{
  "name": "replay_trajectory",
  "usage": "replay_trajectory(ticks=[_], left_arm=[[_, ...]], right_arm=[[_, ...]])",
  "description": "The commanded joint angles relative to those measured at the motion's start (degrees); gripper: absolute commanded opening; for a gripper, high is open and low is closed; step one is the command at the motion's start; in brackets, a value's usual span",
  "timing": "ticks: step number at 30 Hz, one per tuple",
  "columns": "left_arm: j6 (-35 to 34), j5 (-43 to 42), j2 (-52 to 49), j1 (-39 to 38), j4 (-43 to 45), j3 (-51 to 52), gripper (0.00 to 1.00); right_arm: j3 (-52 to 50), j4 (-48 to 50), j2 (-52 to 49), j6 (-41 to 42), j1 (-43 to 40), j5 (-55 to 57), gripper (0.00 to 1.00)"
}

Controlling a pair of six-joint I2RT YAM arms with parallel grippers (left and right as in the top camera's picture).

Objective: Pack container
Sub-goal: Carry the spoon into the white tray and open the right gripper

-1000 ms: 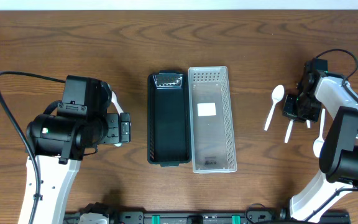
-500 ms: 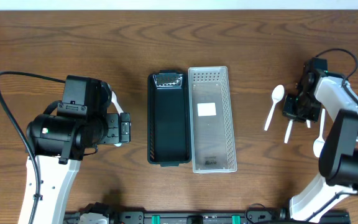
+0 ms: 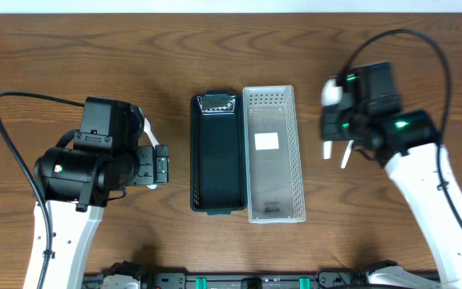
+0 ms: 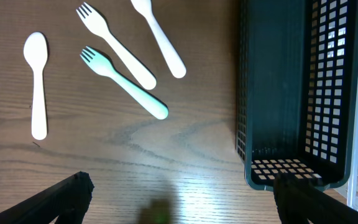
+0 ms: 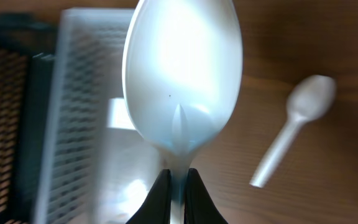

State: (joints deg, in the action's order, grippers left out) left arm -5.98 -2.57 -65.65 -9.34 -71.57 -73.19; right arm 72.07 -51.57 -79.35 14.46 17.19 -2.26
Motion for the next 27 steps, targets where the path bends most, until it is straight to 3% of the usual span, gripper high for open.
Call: replay_trajectory(ticks=[1,8,17,18,19,20,24,27], left_arm=[[-0.3,0.7,-0.3,0.0,0.0,0.7,0.95],[-0.3,0.7,-0.3,0.0,0.0,0.7,0.95],[-0.3,0.7,-0.3,0.0,0.0,0.7,0.95],[-0.3,0.7,-0.3,0.0,0.0,0.7,0.95],[-0.3,0.7,-0.3,0.0,0.0,0.7,0.95],[-0.3,0.7,-0.3,0.0,0.1,0.7,0.95],[-0.3,0.7,-0.3,0.0,0.1,0.7,0.95],[-0.3,0.7,-0.3,0.0,0.0,0.7,0.95]], right_arm=[[0.3,1.3,-2.9,4.3,5.3,-0.5,0.01],[0.3,6.3,-13.9,6.8,10.9,-0.6,0.01],[0.3,7.9,-25.2,9.1,11.7,-1.0,0.02],[0.3,7.9,-25.4,9.1,11.7,-1.0,0.05],[0.3,7.9,-25.3,9.1,11.8,-1.0,0.15],[0.7,7.7,-24.8,9.0,11.8,-1.0,0.34],[3.8,6.0,-22.3,6.6,11.8,-1.0,0.48],[8.7,3.1,-19.3,5.2,11.5,-0.2,0.49]])
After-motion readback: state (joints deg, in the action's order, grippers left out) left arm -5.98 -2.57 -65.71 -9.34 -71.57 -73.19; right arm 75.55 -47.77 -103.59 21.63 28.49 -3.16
